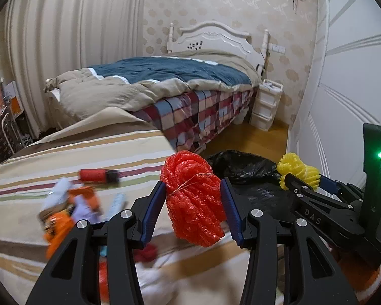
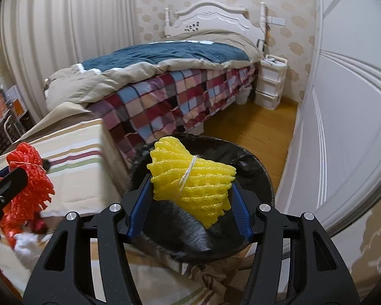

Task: Collect trash
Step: 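Carry both nets over the black bin and open both tools to drop them, then move both tools back over the trash pile on the bed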

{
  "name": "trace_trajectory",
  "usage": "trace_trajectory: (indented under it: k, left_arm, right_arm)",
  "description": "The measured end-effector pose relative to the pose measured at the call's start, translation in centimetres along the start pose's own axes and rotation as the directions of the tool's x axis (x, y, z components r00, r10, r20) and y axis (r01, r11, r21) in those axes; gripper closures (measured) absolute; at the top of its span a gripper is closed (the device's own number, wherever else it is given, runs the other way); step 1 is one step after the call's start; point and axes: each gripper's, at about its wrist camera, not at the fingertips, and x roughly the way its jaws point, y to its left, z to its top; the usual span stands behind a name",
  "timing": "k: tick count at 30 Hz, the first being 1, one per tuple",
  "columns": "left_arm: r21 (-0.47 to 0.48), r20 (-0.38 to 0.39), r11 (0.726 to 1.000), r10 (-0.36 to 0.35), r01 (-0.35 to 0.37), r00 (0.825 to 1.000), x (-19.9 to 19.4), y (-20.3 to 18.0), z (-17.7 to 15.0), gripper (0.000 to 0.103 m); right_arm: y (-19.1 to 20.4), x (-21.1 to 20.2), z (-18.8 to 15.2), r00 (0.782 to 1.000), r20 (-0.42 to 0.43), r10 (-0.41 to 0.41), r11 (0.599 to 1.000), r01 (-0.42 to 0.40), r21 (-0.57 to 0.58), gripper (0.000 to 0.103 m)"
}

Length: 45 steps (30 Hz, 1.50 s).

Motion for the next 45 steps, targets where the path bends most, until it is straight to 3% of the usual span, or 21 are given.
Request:
trace_trajectory:
  k: [13,24,27,29,32,45]
  left_arm:
    - [0.074,-0.093,0.997,0.030,-0.023,0.995,8.1,-4.8,0.8,0.056]
    - [0.108,-0.118,0.993,0.060,-0.047,0.991,10.4,-5.9,0.7,0.056]
    - [0.107,-0.117,0.993,0.059,-0.047,0.991,10.7,-6.0,1.0,0.051]
    - [0.105,-0.109,0.993,0.066,-0.055,0.992,10.6,-6.0,1.1,0.037]
    - [0.090,-0.094,0.994,0.071,-0.062,0.993,10.3,-5.8,1.2,0.028]
    - [0.069,-0.055,0.991,0.121,-0.117,0.991,7.9,-4.5,1.5,0.021]
  right_arm:
    - [-3.6,5.2,0.7,0.998,-0.054,-0.017,0.998,0.020,0.053,0.046]
    - [-5.0,7.8,1.2,0.996,-0.083,-0.030,0.996,0.036,0.076,0.046]
    - [-5.2,8.0,1.3,0.996,-0.080,-0.035,0.996,0.042,0.081,0.039]
    - [-5.3,7.9,1.3,0.997,-0.074,-0.038,0.995,0.044,0.088,0.037]
    - [-5.5,7.7,1.4,0.997,-0.066,-0.048,0.994,0.054,0.092,0.034]
    - [-5.3,5.4,1.1,0.998,-0.038,-0.059,0.994,0.062,0.094,0.028]
